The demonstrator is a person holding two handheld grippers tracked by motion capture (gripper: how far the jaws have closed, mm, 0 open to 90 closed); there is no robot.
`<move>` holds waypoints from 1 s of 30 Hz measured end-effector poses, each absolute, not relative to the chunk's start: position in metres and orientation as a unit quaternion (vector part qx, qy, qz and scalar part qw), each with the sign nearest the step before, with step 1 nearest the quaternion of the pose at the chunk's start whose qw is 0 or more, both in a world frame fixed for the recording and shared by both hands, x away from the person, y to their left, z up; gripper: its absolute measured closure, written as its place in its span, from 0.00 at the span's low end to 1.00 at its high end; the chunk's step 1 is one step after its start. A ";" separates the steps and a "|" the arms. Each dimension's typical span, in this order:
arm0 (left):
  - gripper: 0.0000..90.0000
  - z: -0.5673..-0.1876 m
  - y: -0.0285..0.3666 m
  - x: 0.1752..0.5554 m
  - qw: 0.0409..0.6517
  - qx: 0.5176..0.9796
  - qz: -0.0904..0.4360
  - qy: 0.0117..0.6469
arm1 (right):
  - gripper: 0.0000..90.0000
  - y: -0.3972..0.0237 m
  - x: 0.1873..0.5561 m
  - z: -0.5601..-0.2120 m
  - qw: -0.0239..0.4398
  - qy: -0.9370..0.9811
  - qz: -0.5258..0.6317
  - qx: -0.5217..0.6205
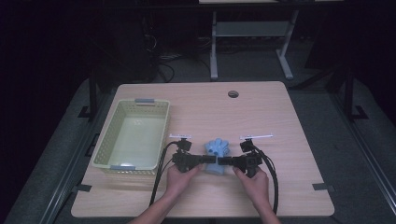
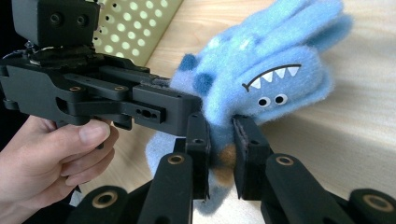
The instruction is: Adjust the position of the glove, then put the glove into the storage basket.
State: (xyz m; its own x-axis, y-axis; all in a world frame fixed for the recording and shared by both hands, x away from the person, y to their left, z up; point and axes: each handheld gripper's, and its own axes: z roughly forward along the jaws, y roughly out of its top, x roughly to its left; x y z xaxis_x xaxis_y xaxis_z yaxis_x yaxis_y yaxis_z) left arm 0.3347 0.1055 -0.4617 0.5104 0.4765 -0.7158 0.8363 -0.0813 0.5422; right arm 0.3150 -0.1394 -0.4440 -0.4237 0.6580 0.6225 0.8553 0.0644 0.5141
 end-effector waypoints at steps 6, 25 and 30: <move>0.85 -0.452 0.106 0.334 0.504 0.714 -0.179 0.452 | 0.87 -0.139 0.314 -0.433 0.108 -0.724 -0.442 -0.519; 0.85 -0.433 0.116 0.331 0.515 0.714 -0.170 0.443 | 0.87 -0.134 0.315 -0.414 0.104 -0.729 -0.451 -0.505; 0.85 -0.427 0.120 0.331 0.521 0.712 -0.167 0.440 | 0.87 -0.130 0.316 -0.407 0.102 -0.731 -0.454 -0.500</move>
State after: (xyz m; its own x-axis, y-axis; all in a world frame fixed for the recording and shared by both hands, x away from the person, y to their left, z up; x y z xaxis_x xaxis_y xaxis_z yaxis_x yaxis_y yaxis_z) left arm 0.3313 0.1200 -0.4268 0.5561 0.4527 -0.6970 0.8012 -0.0690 0.5944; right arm 0.3161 -0.1303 -0.4071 -0.4792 0.6378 0.6030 0.8232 0.0883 0.5609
